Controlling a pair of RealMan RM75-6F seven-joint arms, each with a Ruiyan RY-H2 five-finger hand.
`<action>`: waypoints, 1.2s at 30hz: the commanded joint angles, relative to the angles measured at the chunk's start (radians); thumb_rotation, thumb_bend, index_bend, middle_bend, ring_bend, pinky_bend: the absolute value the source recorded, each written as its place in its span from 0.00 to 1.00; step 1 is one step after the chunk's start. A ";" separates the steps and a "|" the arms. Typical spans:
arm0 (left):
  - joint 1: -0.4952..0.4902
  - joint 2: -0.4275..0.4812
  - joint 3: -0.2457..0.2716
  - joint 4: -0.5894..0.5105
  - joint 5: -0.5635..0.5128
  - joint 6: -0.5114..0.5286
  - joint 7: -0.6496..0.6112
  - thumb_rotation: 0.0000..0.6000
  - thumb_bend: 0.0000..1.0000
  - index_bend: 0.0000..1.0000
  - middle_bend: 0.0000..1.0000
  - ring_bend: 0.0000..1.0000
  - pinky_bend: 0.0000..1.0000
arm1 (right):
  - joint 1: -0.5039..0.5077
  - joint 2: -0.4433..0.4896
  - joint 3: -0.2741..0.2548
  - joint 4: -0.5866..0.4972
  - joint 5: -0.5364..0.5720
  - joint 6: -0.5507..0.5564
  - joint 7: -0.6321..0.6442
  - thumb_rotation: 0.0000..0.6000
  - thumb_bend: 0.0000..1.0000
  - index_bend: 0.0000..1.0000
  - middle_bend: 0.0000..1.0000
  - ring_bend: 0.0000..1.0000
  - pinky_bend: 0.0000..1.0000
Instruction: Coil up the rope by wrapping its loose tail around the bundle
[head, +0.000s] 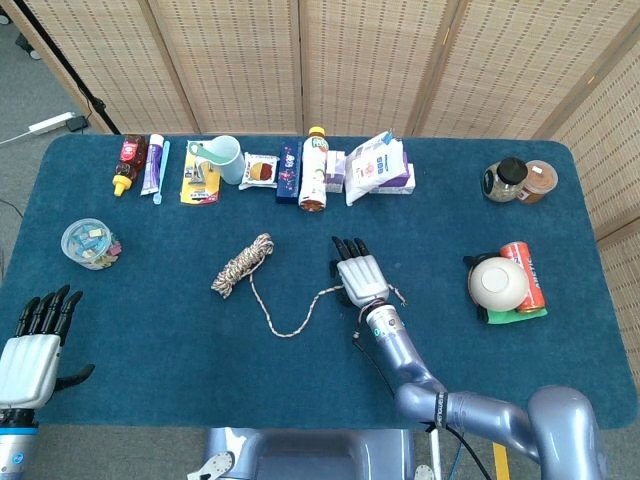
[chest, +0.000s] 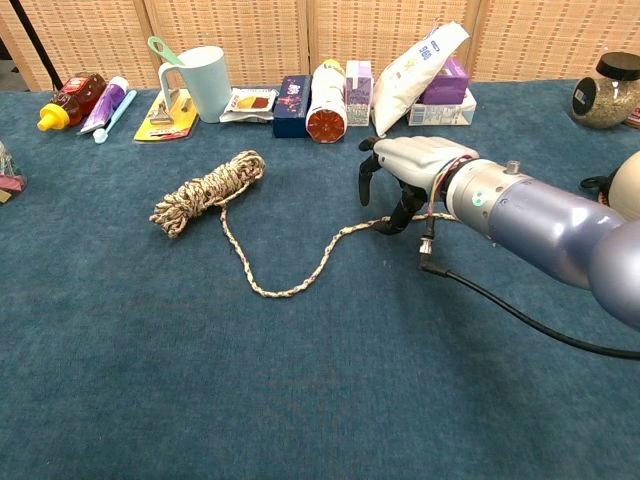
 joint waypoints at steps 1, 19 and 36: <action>-0.001 0.000 0.001 0.000 -0.002 -0.001 0.000 1.00 0.10 0.00 0.00 0.00 0.00 | 0.003 -0.001 -0.004 0.004 0.007 -0.002 -0.002 1.00 0.36 0.42 0.00 0.00 0.00; -0.007 0.005 0.001 -0.004 -0.017 -0.005 -0.011 1.00 0.10 0.00 0.00 0.00 0.00 | 0.019 -0.010 -0.021 0.051 0.017 -0.003 0.019 1.00 0.40 0.45 0.00 0.00 0.00; -0.008 0.006 0.004 -0.003 -0.015 0.002 -0.015 1.00 0.10 0.00 0.00 0.00 0.00 | 0.020 -0.026 -0.038 0.081 0.022 0.001 0.031 1.00 0.40 0.49 0.00 0.00 0.00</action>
